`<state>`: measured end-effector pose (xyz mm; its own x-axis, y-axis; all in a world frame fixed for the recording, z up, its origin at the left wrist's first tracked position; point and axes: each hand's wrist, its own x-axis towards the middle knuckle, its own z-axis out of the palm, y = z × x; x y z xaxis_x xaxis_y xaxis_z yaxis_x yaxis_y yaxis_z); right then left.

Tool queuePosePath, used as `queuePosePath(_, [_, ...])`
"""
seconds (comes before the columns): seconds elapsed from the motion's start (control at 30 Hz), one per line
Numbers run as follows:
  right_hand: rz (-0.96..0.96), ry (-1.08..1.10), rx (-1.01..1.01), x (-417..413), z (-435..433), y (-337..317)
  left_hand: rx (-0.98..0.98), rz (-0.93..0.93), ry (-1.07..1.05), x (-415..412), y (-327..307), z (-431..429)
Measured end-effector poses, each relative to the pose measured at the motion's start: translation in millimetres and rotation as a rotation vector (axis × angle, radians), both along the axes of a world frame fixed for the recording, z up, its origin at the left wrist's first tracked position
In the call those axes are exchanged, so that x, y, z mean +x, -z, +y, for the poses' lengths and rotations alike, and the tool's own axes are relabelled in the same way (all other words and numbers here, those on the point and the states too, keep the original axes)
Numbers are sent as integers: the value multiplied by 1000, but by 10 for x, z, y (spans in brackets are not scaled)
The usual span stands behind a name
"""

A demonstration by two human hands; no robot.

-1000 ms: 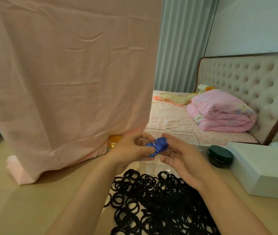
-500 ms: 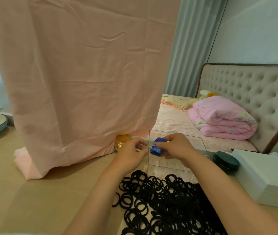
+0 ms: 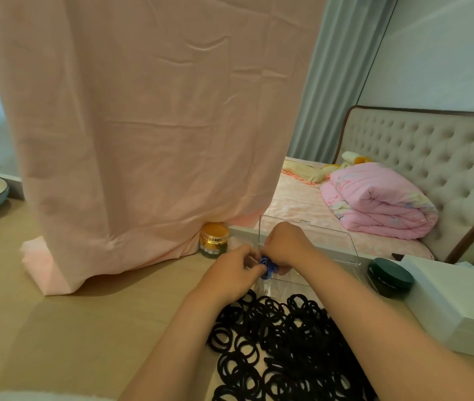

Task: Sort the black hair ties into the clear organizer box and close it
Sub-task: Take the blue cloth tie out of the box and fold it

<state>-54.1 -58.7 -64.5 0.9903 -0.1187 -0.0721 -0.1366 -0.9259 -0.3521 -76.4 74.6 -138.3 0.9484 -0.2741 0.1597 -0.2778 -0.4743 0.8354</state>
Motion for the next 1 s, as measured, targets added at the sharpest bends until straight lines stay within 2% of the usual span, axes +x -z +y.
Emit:
queuePosePath(0.1, [-69, -26, 96, -143, -102, -63, 41, -29, -1, -1, 9, -4])
queuePosePath(0.17, [-152, -109, 4, -298, -192, -65, 54, -33, -6, 7, 5, -2])
queuePosePath(0.4, [-176, -431, -229, -588, -316, 188, 53, -61, 59, -3, -55, 64])
queuePosePath(0.5, [-160, -508, -370, -539, -327, 244, 78, -79, 85, -20, -79, 106])
queuePosePath(0.6, [-194, -540, -410, -527, -351, 248, 94, -90, 95, -27, -75, 109])
queuePosePath(0.73, [-136, -605, -489, -506, -311, 226, 96, -82, 93, -18, -68, 97])
queuePosePath(0.83, [-122, -573, -320, -493, -329, 115, 116, -71, 97, -17, -75, 94])
queuePosePath(0.9, [-240, -497, -137, -541, -436, 56, 126, -72, 95, -34, -90, 85])
queuePosePath(1.0, [-321, -384, -28, -755, -577, 27, 180, -161, 43, -58, -172, 62])
